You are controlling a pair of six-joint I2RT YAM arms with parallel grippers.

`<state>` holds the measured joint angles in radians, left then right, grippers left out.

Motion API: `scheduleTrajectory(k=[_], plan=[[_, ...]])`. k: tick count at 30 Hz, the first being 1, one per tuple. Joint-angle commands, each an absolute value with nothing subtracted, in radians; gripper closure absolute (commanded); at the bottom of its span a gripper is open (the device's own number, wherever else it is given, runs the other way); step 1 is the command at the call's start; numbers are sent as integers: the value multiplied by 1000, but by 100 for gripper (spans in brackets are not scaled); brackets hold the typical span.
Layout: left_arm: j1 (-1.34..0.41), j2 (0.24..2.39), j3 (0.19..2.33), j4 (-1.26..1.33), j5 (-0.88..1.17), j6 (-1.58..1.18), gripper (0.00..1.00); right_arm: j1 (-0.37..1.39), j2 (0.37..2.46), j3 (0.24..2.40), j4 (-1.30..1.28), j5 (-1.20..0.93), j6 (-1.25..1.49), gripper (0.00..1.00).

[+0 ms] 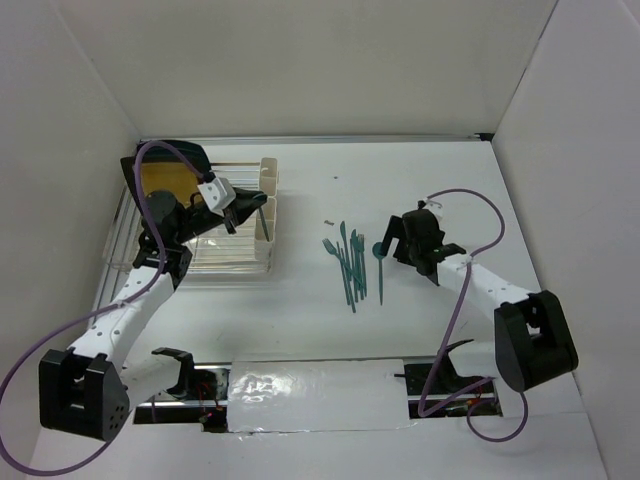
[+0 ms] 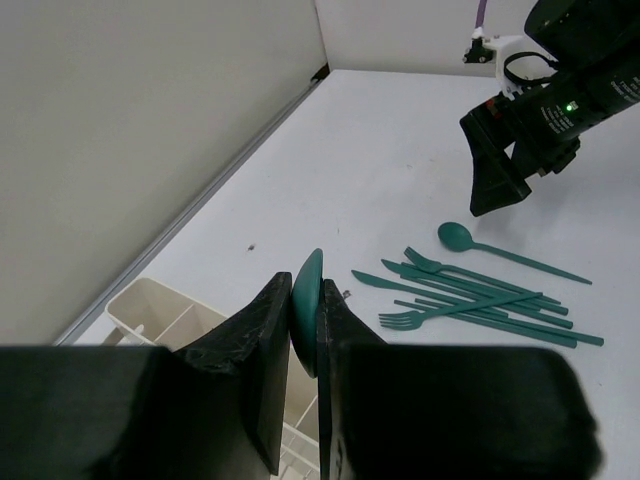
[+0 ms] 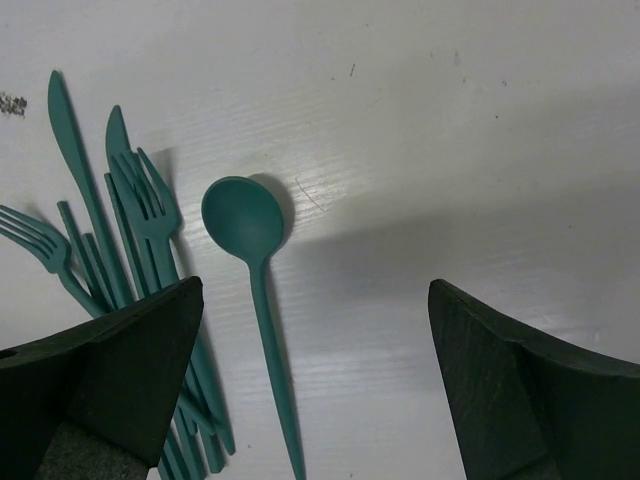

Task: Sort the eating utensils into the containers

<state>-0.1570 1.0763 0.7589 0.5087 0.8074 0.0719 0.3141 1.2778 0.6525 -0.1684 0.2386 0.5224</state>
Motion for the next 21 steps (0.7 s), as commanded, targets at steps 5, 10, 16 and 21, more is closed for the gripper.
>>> scheduleTrajectory(k=[5, 10, 16, 21], plan=[[-178, 1059, 746, 565, 816, 164, 72, 311, 1336, 670, -55, 202, 494, 0], [-179, 1029, 753, 545, 805, 167, 58, 310, 1359, 670, -45, 202, 483, 0], [-179, 1008, 793, 469, 821, 169, 45, 311, 1364, 660, -35, 202, 471, 1], [-179, 948, 781, 468, 769, 146, 34, 314, 1367, 635, -15, 192, 459, 13]])
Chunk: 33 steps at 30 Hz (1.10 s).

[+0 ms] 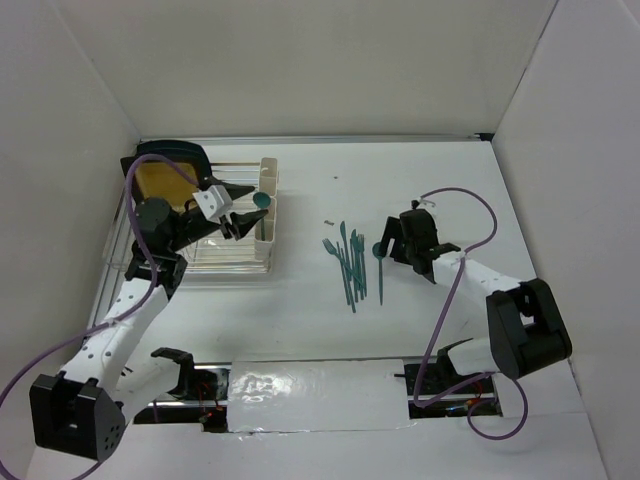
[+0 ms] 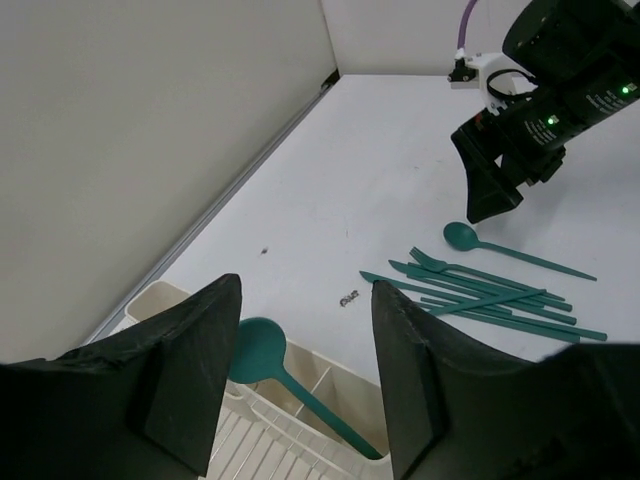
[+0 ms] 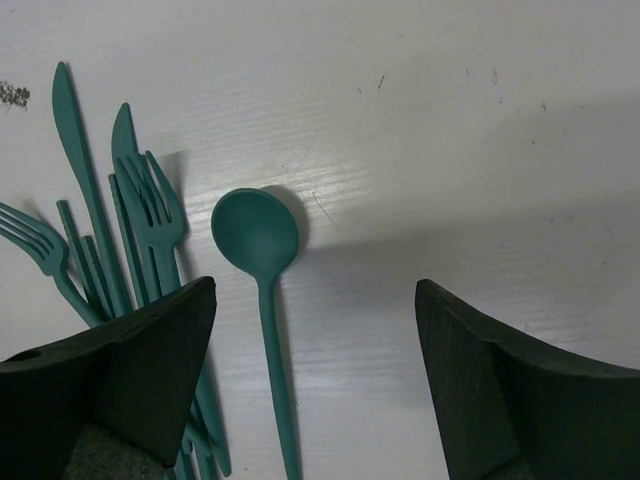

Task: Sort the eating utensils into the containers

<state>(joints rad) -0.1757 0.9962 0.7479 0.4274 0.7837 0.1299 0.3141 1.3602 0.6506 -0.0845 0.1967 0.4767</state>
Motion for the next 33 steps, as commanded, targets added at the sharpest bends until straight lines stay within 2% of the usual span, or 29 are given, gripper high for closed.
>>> scheduleTrajectory(k=[1, 9, 15, 24, 28, 33], plan=[[-181, 930, 782, 463, 744, 129, 33, 316, 1368, 635, -15, 180, 459, 15], [-179, 873, 745, 499, 681, 100, 23, 334, 1391, 614, 18, 149, 454, 27], [-181, 867, 746, 494, 690, 89, 23, 345, 1419, 604, 41, 158, 434, 30], [-181, 864, 744, 492, 690, 91, 22, 357, 1566, 719, 26, 147, 414, 39], [-181, 864, 742, 494, 690, 92, 22, 385, 1598, 719, 0, 156, 445, 42], [-181, 868, 741, 497, 695, 92, 21, 437, 1566, 621, -23, 199, 505, 47]])
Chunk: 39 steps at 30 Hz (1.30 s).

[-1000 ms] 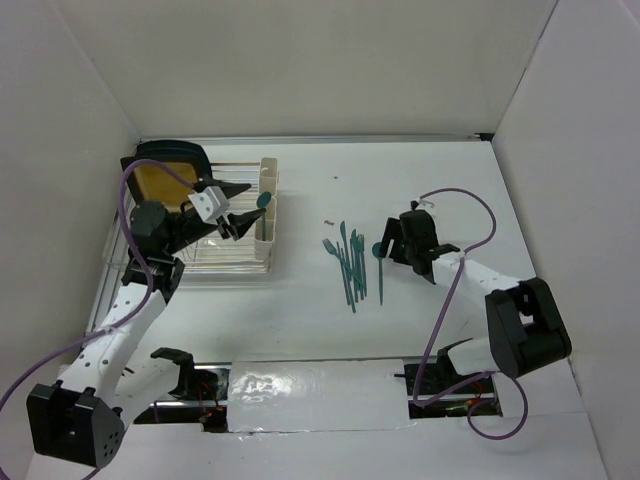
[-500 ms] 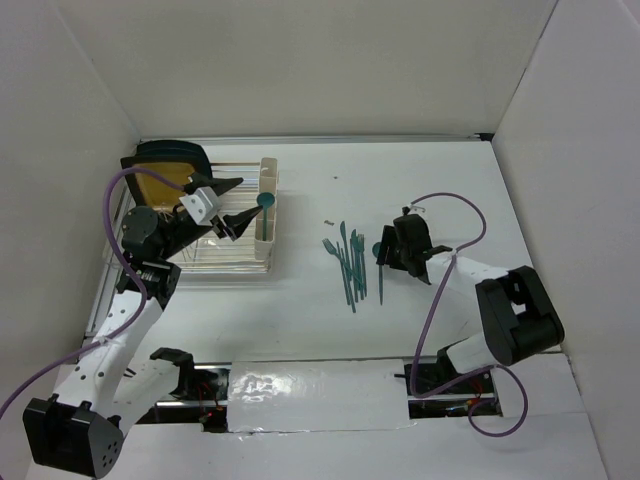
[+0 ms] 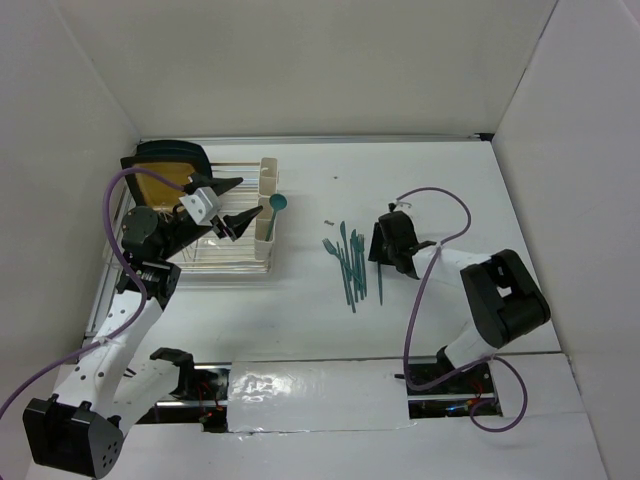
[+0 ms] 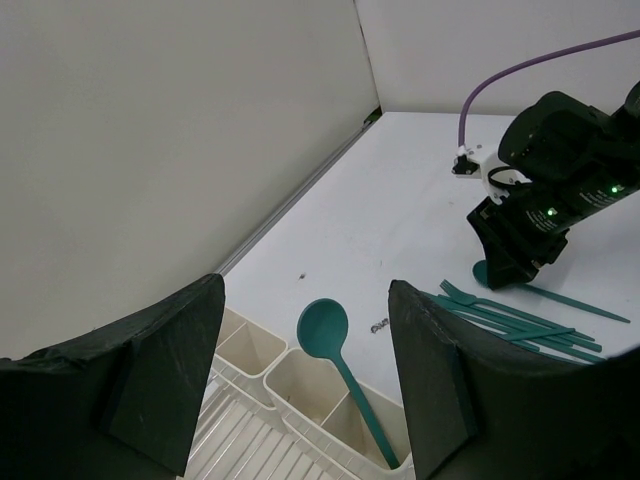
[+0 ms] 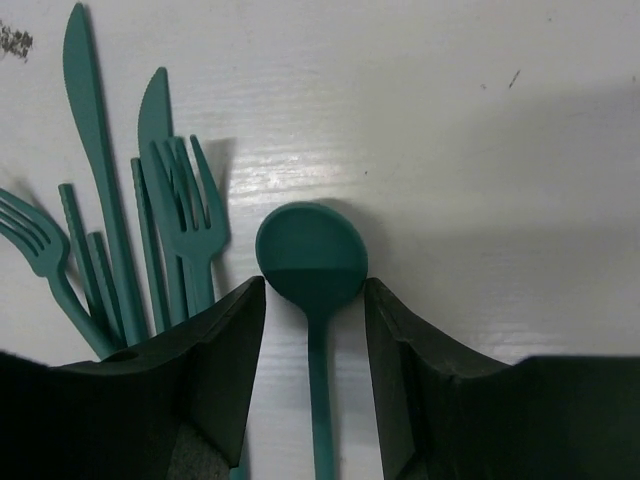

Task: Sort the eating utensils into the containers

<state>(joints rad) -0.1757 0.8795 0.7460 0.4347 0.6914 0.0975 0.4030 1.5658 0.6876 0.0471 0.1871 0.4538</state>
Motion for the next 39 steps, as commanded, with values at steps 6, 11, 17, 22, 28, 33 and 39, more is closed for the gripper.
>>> scheduleTrajectory(k=[6, 11, 17, 22, 28, 33, 39], plan=[[-178, 862, 741, 497, 706, 89, 21, 494, 1526, 601, -81, 251, 557, 55], [-179, 853, 736, 499, 698, 90, 20, 518, 1555, 641, -181, 293, 613, 60], [-181, 844, 729, 508, 701, 84, 19, 577, 1600, 612, -192, 354, 686, 76], [-183, 845, 746, 491, 736, 49, 16, 620, 1628, 649, -212, 379, 692, 98], [-221, 937, 883, 370, 684, -227, 16, 699, 1519, 727, -236, 364, 618, 100], [-221, 1051, 1060, 229, 779, -287, 18, 748, 1275, 773, -216, 316, 553, 100], [-221, 1081, 1097, 193, 926, -252, 19, 788, 1085, 784, -95, 180, 463, 100]])
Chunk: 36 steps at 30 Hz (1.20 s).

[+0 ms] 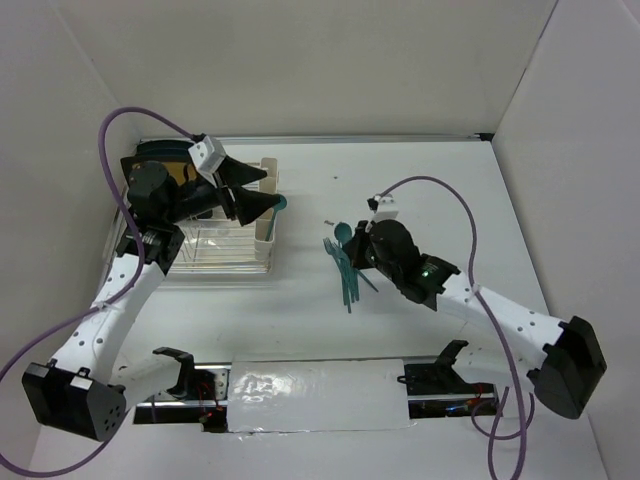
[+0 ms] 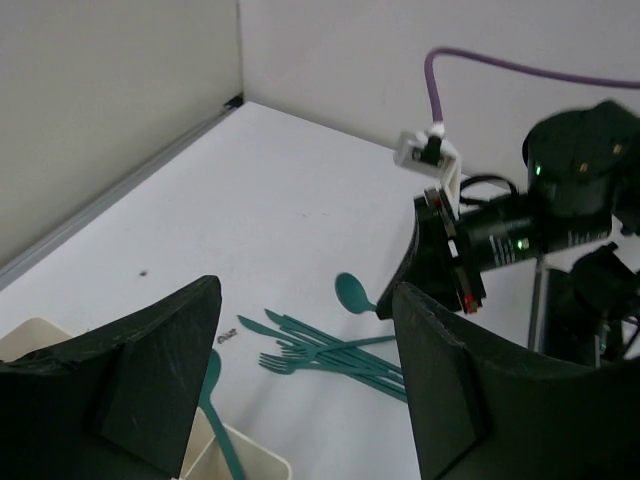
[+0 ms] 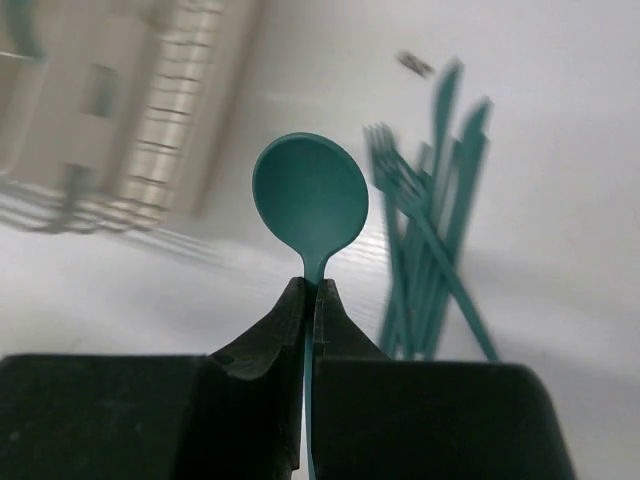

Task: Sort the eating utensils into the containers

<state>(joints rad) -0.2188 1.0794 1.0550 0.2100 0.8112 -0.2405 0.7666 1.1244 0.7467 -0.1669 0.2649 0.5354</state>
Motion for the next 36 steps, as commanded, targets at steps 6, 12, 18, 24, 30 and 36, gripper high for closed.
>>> scheduleTrajectory(k=[6, 12, 18, 24, 30, 36], plan=[[-222, 1175, 1158, 161, 931, -379, 23, 862, 1113, 900, -63, 147, 322, 100], [-222, 1243, 1198, 94, 927, -399, 26, 905, 1196, 1020, -60, 124, 249, 100], [-221, 1227, 1187, 89, 919, -354, 32, 911, 1221, 1123, -72, 124, 224, 100], [-221, 1253, 1204, 84, 954, -359, 36, 916, 1253, 1190, -83, 86, 187, 100], [-222, 1261, 1206, 74, 942, -360, 39, 940, 1319, 1273, -110, 95, 160, 100], [-221, 1267, 1212, 64, 917, -351, 65, 945, 1344, 1295, -110, 126, 158, 100]])
